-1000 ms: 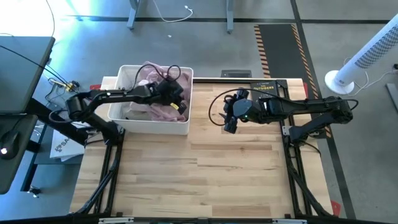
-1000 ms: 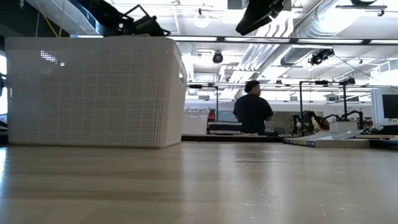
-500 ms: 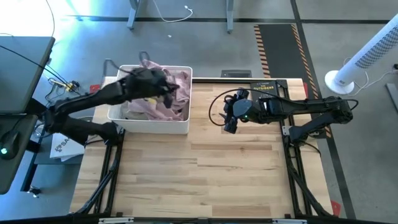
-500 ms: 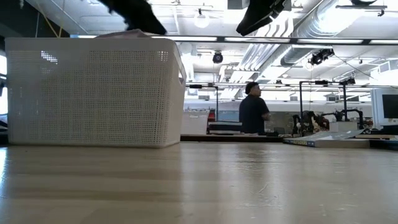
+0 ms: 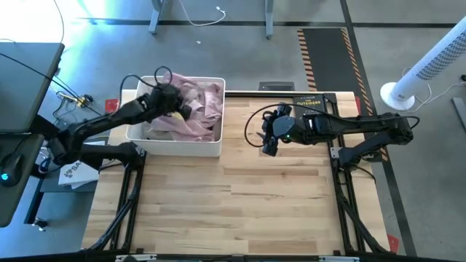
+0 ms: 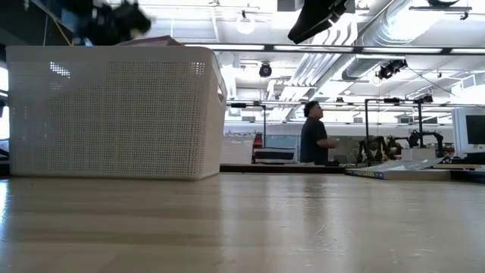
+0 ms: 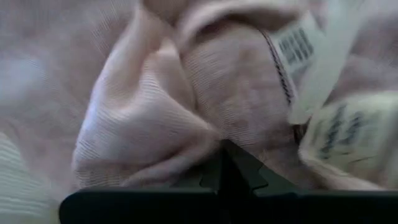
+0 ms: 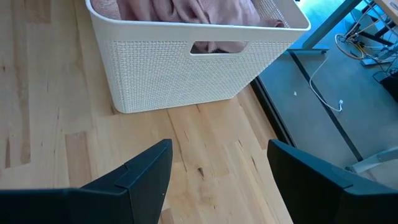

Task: Sort clothes
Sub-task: Put the pink polo shirt into the laundry bin, then adjust the laundry bin

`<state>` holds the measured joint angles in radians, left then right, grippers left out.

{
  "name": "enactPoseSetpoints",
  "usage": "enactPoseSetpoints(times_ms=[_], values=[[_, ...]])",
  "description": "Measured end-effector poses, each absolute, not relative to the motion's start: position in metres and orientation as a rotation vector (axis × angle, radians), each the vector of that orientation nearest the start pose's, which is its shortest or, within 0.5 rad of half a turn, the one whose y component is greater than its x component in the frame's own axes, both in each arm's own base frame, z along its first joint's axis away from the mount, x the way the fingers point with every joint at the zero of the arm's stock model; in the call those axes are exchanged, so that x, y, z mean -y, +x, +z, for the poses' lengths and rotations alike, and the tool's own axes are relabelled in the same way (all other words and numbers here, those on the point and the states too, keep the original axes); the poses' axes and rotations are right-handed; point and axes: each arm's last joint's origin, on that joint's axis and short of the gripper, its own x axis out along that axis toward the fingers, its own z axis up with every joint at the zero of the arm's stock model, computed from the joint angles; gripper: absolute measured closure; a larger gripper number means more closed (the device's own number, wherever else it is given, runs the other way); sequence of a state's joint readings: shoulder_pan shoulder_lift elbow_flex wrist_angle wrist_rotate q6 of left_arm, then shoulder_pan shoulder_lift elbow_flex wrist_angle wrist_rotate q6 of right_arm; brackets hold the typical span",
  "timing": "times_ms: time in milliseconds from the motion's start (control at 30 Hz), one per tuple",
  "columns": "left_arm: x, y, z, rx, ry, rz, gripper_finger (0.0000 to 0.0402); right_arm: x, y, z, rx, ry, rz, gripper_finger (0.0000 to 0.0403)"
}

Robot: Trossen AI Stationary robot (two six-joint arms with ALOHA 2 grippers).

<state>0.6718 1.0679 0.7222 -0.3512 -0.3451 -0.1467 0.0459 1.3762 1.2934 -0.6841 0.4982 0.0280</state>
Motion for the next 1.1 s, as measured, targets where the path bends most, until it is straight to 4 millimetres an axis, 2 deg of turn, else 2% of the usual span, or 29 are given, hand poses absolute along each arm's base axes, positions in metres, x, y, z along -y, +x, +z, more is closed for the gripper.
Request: enactPoseSetpoints(times_ms=[100, 167, 233, 300, 433, 567, 700, 800, 967, 1100], values=[[-0.148, 0.16, 0.21, -0.67, -0.364, 0.979, 0.0401, 0.001, 0.286, 0.337, -0.738, -0.183, -0.439, 0.0142], [-0.149, 0.159, 0.194, -0.68, -0.41, 0.95, 0.0401, 0.001, 0.286, 0.337, -0.739, -0.187, -0.438, 0.0142], [-0.15, 0.16, 0.187, -0.693, -0.429, 0.938, 0.0401, 0.001, 0.286, 0.338, -0.739, -0.188, -0.438, 0.0142], [-0.151, 0.16, 0.189, -0.693, -0.436, 0.928, 0.0401, 0.001, 0.286, 0.338, -0.738, -0.189, -0.438, 0.0142], [-0.149, 0.163, 0.216, -0.623, -0.433, 0.866, 0.0401, 0.001, 0.286, 0.338, -0.736, -0.189, -0.437, 0.0142], [-0.14, 0.164, 0.266, -0.49, -0.387, 0.794, 0.0401, 0.001, 0.286, 0.338, -0.738, -0.19, -0.437, 0.0142], [-0.122, 0.155, 0.309, -0.405, -0.318, 0.741, 0.0401, 0.001, 0.285, 0.337, -0.739, -0.186, -0.445, 0.0142], [-0.106, 0.143, 0.331, -0.321, -0.275, 0.698, 0.0401, 0.001, 0.284, 0.337, -0.744, -0.176, -0.452, 0.0142], [-0.074, 0.115, 0.35, -0.205, -0.23, 0.591, 0.0401, 0.001, 0.275, 0.337, -0.796, -0.19, -0.461, 0.0142], [-0.05, 0.09, 0.348, -0.157, -0.22, 0.505, 0.0401, 0.001, 0.255, 0.345, -0.784, -0.19, -0.559, 0.0142]])
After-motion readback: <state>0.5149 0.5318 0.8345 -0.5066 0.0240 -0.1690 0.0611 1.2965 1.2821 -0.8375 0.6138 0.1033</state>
